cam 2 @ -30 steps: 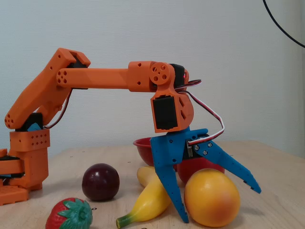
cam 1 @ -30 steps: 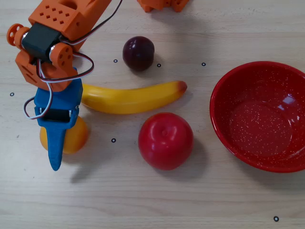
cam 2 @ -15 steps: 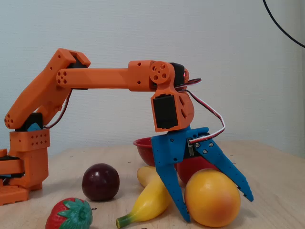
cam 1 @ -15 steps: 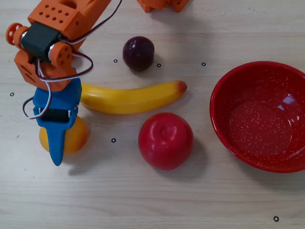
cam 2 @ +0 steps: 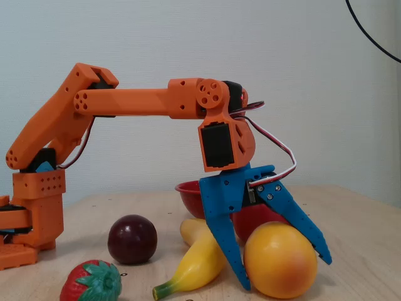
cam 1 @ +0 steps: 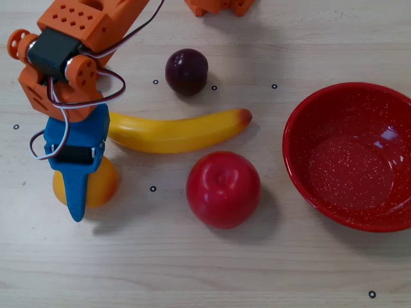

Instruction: Put the peach in the red bowl.

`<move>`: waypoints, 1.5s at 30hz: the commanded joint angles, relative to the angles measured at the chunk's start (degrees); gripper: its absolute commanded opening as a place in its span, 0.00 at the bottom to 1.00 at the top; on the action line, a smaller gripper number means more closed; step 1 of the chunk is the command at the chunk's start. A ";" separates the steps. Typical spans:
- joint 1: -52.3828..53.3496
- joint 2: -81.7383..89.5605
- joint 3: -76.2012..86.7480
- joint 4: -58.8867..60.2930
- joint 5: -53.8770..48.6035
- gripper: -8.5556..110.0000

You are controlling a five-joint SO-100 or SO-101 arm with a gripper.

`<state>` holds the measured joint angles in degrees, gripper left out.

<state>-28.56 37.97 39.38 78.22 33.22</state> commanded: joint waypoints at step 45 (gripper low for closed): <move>40.69 38.85 -24.96 24.87 -17.49 0.07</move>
<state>8.09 68.55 15.82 102.83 18.11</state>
